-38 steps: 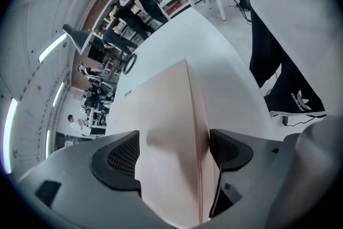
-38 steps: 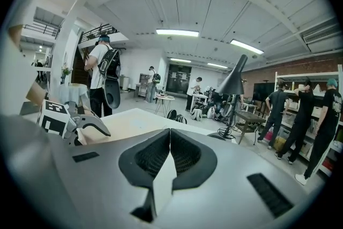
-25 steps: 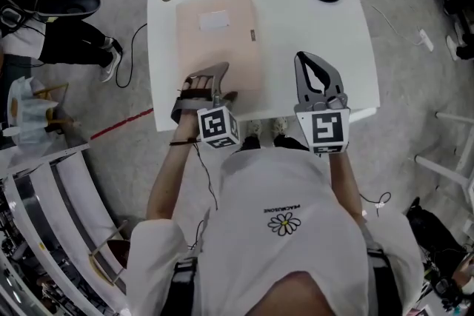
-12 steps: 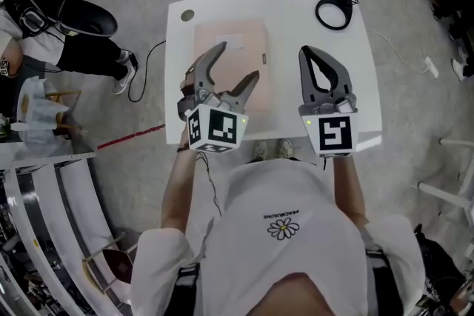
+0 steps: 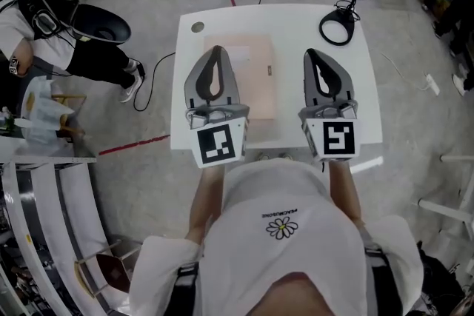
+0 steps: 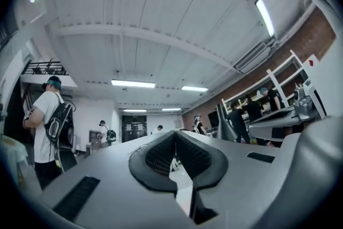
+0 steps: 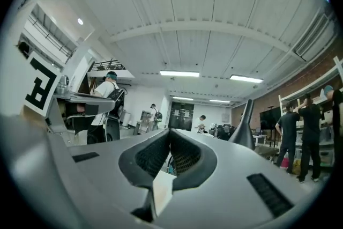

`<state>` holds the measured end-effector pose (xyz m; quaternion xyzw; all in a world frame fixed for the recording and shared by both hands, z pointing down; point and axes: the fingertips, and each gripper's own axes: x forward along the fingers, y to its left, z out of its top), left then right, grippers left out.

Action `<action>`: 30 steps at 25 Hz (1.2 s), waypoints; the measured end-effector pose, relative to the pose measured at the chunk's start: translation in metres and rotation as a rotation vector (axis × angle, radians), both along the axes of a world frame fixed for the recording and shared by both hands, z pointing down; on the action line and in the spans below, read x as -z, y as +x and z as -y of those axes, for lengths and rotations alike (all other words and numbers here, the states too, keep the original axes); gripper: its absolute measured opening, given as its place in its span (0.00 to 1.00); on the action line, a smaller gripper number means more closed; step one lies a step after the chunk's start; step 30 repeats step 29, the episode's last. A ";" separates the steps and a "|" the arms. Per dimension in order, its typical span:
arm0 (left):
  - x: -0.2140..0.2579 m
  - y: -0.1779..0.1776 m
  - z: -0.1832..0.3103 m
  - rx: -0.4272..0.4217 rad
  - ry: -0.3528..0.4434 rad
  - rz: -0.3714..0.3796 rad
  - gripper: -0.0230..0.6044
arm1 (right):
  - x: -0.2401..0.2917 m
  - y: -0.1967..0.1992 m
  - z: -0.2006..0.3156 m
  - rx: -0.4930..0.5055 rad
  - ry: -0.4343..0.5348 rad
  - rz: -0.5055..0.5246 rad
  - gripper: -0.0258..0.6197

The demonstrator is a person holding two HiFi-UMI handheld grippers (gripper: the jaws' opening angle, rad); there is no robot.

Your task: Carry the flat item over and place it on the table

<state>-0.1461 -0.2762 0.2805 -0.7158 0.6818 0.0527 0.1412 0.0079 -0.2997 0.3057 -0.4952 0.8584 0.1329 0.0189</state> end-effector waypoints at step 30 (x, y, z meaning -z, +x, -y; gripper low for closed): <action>-0.011 0.001 -0.011 0.017 -0.080 0.031 0.06 | -0.011 0.012 -0.014 -0.098 -0.056 -0.009 0.06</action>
